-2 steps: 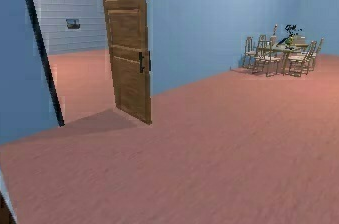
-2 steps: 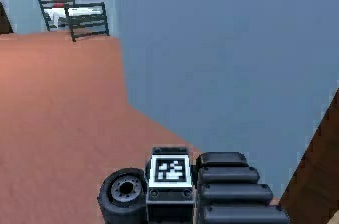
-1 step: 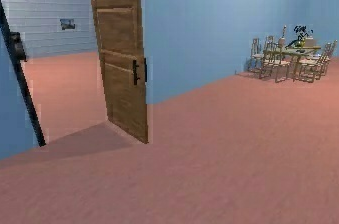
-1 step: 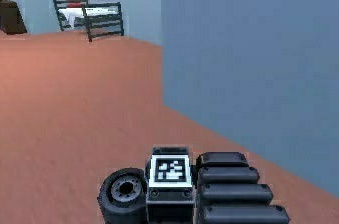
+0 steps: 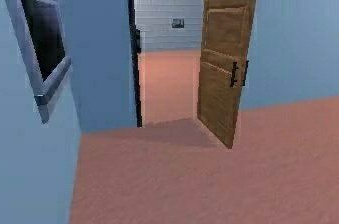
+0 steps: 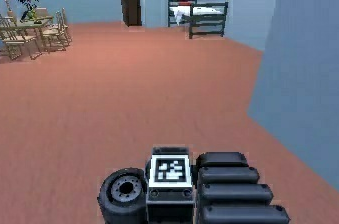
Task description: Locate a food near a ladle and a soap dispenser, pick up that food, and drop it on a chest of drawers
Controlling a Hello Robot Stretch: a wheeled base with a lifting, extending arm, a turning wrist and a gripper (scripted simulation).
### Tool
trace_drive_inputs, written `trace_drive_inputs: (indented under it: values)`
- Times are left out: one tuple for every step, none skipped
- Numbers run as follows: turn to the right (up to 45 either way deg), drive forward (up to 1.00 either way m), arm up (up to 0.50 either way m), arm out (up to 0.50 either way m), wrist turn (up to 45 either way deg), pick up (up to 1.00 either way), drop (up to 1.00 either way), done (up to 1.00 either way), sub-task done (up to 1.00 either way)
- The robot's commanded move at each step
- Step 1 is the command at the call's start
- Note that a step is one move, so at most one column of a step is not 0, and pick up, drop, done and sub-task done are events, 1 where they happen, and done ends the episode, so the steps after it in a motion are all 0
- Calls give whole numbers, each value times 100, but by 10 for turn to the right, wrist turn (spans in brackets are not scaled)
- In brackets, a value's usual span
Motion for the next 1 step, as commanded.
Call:
trace_drive_inputs:
  values:
    - [0, 100, 0, 0, 0, 0, 0, 0, 0]
